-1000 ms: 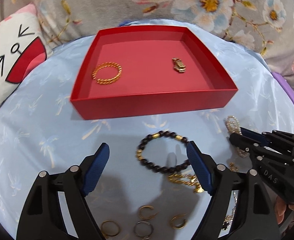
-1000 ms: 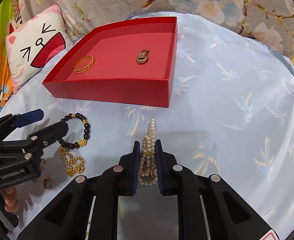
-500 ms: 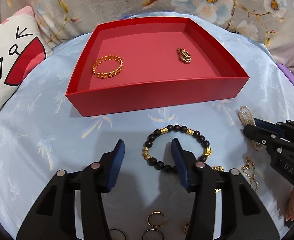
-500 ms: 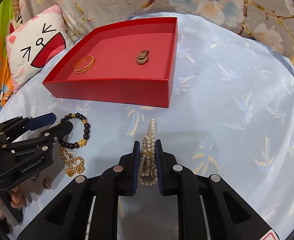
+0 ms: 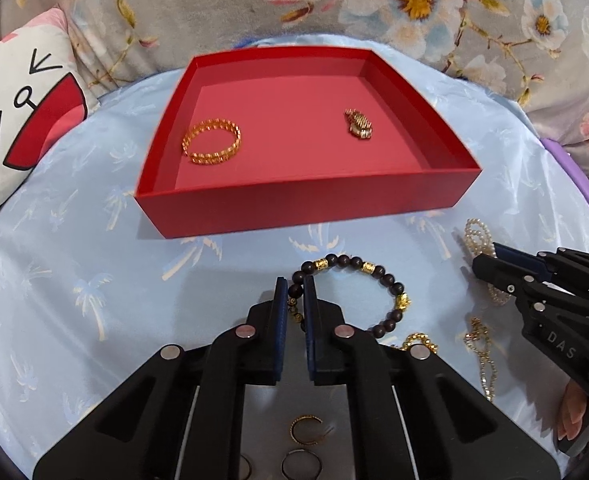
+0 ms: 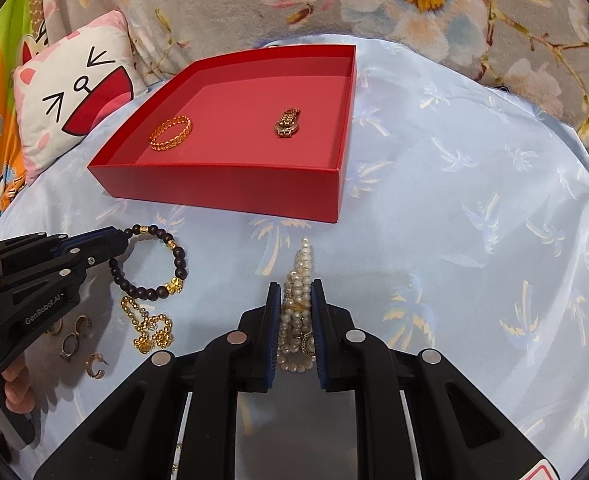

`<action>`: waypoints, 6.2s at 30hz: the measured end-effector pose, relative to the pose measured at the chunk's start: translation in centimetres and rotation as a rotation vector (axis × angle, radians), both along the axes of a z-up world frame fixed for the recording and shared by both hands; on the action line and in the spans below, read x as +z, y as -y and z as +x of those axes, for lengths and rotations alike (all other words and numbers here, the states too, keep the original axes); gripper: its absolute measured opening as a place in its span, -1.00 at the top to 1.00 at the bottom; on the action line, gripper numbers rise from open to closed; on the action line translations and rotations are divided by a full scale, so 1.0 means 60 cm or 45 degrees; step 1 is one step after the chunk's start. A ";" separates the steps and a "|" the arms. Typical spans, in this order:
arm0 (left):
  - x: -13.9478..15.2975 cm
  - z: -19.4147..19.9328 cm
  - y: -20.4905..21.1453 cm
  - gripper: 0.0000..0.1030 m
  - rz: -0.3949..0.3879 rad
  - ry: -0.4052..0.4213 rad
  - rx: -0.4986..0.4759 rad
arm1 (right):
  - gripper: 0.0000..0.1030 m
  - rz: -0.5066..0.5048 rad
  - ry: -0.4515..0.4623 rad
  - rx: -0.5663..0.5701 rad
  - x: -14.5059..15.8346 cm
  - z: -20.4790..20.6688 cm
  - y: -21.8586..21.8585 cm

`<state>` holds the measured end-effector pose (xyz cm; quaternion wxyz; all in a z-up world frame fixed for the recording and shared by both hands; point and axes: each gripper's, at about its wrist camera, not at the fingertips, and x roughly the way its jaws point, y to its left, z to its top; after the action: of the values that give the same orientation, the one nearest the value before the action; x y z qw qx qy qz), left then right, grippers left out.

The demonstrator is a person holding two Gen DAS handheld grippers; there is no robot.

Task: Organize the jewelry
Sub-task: 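Grasp the pearl bracelet with the right tool while the left tool grasps the black bead bracelet, then carry both bracelets into the red box and open both tools, then move the left tool back toward the rings on the cloth, then grasp the gold ring with the red stone with the left tool, then grasp the silver ring with the right tool while the left tool holds its ring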

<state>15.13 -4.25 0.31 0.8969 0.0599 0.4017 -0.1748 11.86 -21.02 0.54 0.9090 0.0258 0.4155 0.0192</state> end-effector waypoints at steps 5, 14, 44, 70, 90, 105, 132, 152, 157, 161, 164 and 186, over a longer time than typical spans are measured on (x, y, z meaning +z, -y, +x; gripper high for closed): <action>0.041 -0.016 -0.005 0.87 -0.033 0.051 -0.030 | 0.73 0.033 0.033 0.012 0.025 -0.006 0.001; 0.163 -0.005 -0.003 0.87 -0.065 0.204 -0.079 | 0.73 0.074 0.119 0.025 0.103 0.017 0.013; 0.108 0.341 0.075 0.84 -0.037 0.156 0.055 | 0.72 0.011 -0.098 -0.044 0.077 0.385 0.021; 0.169 0.112 -0.053 -0.42 -0.007 0.244 0.152 | 0.35 0.005 0.174 0.031 0.169 0.054 0.046; 0.051 -0.076 -0.072 -0.43 0.021 0.115 0.149 | 0.31 0.024 0.069 0.038 0.060 -0.131 -0.023; 0.006 -0.146 -0.116 -0.56 -0.064 0.090 0.150 | 0.31 0.070 -0.012 0.058 0.002 -0.144 -0.040; -0.025 -0.129 -0.132 -0.15 -0.027 -0.015 0.112 | 0.31 0.074 -0.024 0.091 -0.009 -0.152 -0.065; -0.020 -0.130 -0.132 0.82 -0.073 0.002 0.076 | 0.31 0.078 -0.033 0.085 -0.013 -0.150 -0.064; -0.012 -0.135 -0.135 0.82 -0.092 0.022 0.071 | 0.31 0.085 -0.027 0.084 -0.012 -0.150 -0.063; -0.004 -0.136 -0.142 0.82 -0.116 0.034 0.081 | 0.31 0.094 -0.019 0.110 -0.006 -0.154 -0.070; -0.001 -0.133 -0.151 0.82 -0.133 0.035 0.100 | 0.31 0.093 -0.015 0.152 -0.004 -0.159 -0.085; 0.006 -0.136 -0.161 0.82 -0.158 0.033 0.118 | 0.34 0.074 -0.031 0.288 -0.006 -0.112 -0.167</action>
<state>6.97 5.43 0.68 0.9111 -0.0121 0.3809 -0.1569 5.14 -11.00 0.20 0.8947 0.0053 0.4262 0.1333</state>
